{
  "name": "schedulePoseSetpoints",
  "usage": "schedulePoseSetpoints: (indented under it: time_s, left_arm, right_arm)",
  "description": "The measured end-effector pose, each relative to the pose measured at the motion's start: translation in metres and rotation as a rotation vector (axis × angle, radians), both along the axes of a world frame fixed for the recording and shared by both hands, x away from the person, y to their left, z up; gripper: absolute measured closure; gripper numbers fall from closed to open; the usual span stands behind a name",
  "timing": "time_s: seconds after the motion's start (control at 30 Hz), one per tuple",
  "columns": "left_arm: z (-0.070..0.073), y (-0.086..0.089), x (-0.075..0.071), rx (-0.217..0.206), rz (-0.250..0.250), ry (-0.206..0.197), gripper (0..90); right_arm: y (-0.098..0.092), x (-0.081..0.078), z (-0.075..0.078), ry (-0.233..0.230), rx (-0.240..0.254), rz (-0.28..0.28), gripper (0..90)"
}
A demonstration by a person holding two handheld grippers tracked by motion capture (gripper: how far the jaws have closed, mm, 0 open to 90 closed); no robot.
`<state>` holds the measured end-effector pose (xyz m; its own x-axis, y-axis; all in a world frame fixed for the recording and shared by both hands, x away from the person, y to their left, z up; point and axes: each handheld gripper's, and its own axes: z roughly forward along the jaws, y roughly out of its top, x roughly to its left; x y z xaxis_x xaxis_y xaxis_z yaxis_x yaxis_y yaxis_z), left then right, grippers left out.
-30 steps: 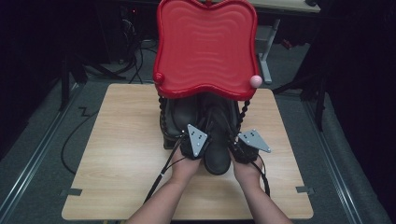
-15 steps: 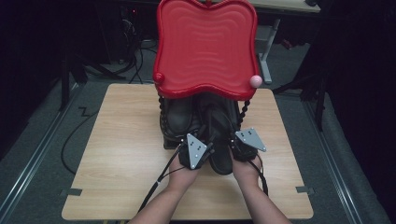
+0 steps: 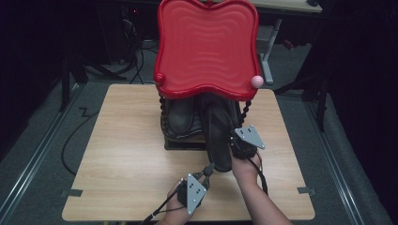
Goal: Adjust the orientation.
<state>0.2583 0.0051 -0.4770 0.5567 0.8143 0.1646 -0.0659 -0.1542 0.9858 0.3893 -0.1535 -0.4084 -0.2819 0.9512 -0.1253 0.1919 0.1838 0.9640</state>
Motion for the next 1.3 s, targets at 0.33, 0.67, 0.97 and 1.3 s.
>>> schedulePoseSetpoints:
  time_s: [0.33, 0.67, 0.97, 1.3]
  left_arm:
    - [-0.02, -0.023, 0.009, 0.069, -0.024, 0.058, 89.9]
    - [-0.015, -0.017, 0.031, 0.036, 0.012, 0.065, 90.0]
    - [-0.012, -0.018, 0.046, 0.061, 0.033, 0.023, 90.0]
    - [-0.008, -0.022, 0.058, 0.074, 0.052, 0.015, 90.0]
  right_arm:
    - [0.006, 0.005, 0.003, 0.007, -0.001, -0.003, 79.1]
    - [-0.004, 0.007, 0.011, -0.016, 0.046, 0.067, 62.7]
    - [-0.038, -0.064, -0.012, -0.077, 0.058, 0.182, 73.3]
    - [-0.036, -0.082, -0.063, 0.008, -0.049, 0.223, 86.9]
